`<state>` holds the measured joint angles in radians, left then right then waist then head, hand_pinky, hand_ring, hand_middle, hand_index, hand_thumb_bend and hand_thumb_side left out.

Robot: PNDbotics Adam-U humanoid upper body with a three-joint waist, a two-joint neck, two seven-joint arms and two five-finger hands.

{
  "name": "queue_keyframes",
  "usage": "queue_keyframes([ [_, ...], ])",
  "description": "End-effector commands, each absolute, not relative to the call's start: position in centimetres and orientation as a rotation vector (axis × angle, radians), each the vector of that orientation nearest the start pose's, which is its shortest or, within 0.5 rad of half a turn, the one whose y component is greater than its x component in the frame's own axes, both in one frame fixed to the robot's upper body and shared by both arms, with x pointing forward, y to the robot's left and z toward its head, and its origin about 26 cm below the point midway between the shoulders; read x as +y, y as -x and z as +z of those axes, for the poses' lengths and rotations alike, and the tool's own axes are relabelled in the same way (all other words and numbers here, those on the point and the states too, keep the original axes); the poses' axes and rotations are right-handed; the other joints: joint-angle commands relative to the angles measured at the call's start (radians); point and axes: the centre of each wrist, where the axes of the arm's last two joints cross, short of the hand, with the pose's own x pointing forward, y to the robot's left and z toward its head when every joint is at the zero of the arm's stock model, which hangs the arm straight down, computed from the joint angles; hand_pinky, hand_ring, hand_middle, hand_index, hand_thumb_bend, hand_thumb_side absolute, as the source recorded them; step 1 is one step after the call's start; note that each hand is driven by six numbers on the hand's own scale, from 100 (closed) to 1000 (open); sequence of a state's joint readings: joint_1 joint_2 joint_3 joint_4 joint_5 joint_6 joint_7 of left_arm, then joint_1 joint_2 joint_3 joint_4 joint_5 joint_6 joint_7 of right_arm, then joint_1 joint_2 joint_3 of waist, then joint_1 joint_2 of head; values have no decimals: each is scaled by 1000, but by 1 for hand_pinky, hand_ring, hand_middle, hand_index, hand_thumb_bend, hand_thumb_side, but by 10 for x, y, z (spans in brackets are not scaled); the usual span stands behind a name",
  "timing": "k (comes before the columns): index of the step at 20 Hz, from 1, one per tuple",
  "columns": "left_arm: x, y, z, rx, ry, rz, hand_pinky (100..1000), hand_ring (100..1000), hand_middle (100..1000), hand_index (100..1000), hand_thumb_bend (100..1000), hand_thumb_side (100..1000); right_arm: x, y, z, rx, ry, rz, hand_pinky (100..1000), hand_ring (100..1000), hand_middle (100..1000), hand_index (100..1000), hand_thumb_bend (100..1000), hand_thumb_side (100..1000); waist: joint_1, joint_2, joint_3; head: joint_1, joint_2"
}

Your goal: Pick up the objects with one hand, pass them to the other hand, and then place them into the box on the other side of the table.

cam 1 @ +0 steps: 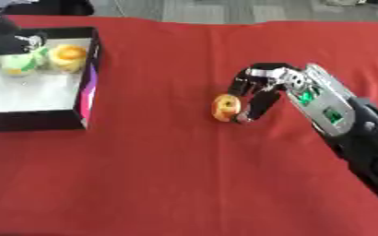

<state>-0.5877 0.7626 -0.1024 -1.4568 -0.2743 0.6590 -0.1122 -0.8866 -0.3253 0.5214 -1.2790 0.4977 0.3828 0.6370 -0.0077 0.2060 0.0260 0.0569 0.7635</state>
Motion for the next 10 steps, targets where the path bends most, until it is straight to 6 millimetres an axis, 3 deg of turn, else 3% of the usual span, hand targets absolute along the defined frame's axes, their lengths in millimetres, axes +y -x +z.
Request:
queue_keyframes([
  [1,360,-382,245,-1278,-944,-516,756,810,684,725,436,408,-124,-423,186,-1229,340,1515,840,784,690,711,442,100,-2,0,3,-5,-4],
  [6,360,-382,245,-1277,-945,-513,756,810,684,725,434,408,-125,-423,184,-1233,333,1503,829,762,644,671,427,100,-1,2,3,-6,-3],
  [10,360,-382,244,-1275,-945,-512,757,810,684,725,433,407,-124,-420,189,-1271,337,1464,812,742,581,606,332,100,-2,1,2,-6,-2],
])
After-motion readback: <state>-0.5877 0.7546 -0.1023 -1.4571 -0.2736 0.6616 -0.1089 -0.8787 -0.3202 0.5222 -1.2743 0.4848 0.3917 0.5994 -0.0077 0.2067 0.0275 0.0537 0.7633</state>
